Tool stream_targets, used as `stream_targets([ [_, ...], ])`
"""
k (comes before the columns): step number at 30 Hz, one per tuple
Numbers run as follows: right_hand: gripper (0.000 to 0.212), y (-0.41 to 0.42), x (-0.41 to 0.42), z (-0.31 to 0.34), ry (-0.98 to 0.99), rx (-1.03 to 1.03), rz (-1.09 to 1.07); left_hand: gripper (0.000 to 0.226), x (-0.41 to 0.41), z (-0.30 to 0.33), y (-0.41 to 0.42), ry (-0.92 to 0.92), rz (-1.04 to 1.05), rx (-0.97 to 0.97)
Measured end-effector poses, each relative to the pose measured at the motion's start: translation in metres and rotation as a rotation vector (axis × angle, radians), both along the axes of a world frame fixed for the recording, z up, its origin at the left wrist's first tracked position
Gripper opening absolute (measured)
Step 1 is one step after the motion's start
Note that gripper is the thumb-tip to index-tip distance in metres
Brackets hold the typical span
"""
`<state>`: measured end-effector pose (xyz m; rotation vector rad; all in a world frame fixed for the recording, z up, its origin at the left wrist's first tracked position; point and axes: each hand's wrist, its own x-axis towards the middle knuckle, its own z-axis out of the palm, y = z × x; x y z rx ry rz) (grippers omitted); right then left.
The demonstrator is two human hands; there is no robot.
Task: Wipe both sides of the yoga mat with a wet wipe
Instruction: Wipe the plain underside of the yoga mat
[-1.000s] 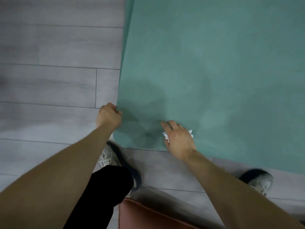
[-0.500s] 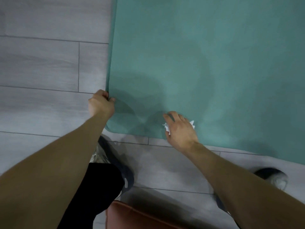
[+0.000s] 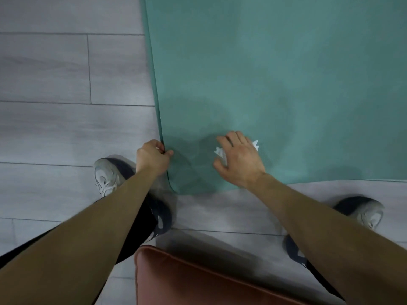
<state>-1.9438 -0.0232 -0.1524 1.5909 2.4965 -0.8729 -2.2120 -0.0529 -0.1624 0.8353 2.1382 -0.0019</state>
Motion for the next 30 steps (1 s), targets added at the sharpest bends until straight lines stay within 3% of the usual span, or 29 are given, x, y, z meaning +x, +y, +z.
stream_targets([
  [6, 0.039, 0.024, -0.018, -0.029, 0.229, 0.178, -0.038, 0.023, -0.016, -0.018, 0.003, 0.063, -0.190, -0.014],
  [10, 0.031, 0.049, -0.019, -0.052, 0.395, 0.307, 0.032, 0.029, -0.029, -0.030, 0.012, 0.003, -0.157, -0.075],
  [13, 0.020, 0.062, -0.010, -0.072, 0.344, 0.439, 0.147, 0.034, -0.033, -0.031, 0.028, -0.114, -0.115, -0.128],
  [16, 0.030, 0.062, 0.003, -0.094, 0.189, 0.565, 0.256, 0.014, -0.026, -0.032, 0.039, -0.165, -0.097, -0.178],
  [18, 0.027, 0.059, 0.018, -0.087, 0.107, 0.597, 0.279, 0.014, -0.015, -0.026, 0.048, -0.134, -0.141, -0.115],
  [20, 0.024, 0.043, 0.027, -0.070, 0.090, 0.465, 0.170, 0.019, -0.004, -0.024, 0.034, -0.064, -0.156, -0.040],
  [22, 0.038, 0.010, 0.039, -0.037, 0.131, 0.305, -0.005, 0.019, 0.015, -0.013, 0.008, -0.072, -0.132, 0.041],
  [24, 0.052, -0.027, 0.055, -0.012, 0.135, 0.295, -0.121, 0.016, 0.038, 0.001, -0.010, -0.093, -0.138, 0.086],
  [30, 0.044, -0.122, 0.081, 0.022, 0.157, 0.271, -0.120, 0.014, 0.099, 0.014, -0.083, -0.238, -0.135, 0.162],
])
